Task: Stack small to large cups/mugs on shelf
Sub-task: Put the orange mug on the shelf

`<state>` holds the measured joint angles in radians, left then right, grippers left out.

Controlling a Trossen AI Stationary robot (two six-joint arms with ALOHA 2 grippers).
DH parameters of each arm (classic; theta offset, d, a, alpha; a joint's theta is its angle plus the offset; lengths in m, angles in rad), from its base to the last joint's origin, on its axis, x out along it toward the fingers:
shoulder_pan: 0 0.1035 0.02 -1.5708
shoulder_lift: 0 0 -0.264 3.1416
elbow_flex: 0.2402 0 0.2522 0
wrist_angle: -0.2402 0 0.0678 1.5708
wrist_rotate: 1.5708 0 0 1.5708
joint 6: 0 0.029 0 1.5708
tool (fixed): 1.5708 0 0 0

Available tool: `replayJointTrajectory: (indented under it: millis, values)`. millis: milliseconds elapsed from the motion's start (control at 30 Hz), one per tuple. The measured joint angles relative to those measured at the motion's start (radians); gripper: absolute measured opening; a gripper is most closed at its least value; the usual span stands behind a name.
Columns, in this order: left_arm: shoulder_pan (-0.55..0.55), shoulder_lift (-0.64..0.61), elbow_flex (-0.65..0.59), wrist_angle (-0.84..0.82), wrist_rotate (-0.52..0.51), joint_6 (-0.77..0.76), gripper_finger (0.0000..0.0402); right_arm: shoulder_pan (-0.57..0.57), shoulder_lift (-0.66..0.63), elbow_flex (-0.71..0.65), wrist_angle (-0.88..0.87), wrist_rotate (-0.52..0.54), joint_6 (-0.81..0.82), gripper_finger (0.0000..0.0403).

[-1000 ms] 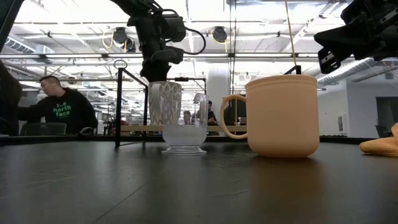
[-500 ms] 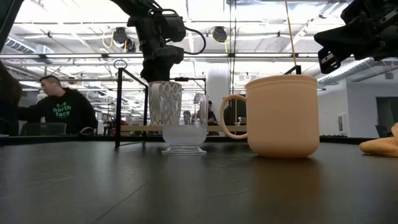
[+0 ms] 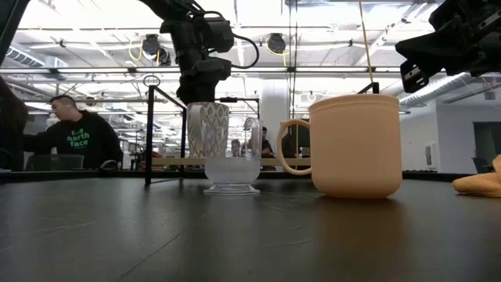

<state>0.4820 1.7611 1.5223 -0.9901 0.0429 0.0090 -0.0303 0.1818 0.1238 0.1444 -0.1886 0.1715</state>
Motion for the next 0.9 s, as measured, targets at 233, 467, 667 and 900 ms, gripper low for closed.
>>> replayJointTrajectory:
  millis: [233,467,667,900]
  values:
    - [0.0,0.0,0.0,0.0,0.0,-0.005,0.0337,0.0,0.0,0.0,0.0,0.0,0.0,0.0]
    - [0.0,-0.009,0.009,-0.024,-0.001,-0.014,0.0337,0.0,0.0,0.0,0.0,0.0,0.0,0.0]
    - [-0.002,-0.008,0.07,-0.071,-0.001,-0.014,0.0337,0.0,0.0,0.0,0.0,0.0,0.0,0.0]
    - [-0.004,-0.008,0.225,-0.137,-0.001,-0.014,0.0337,0.0,0.0,0.0,0.0,0.0,0.0,0.0]
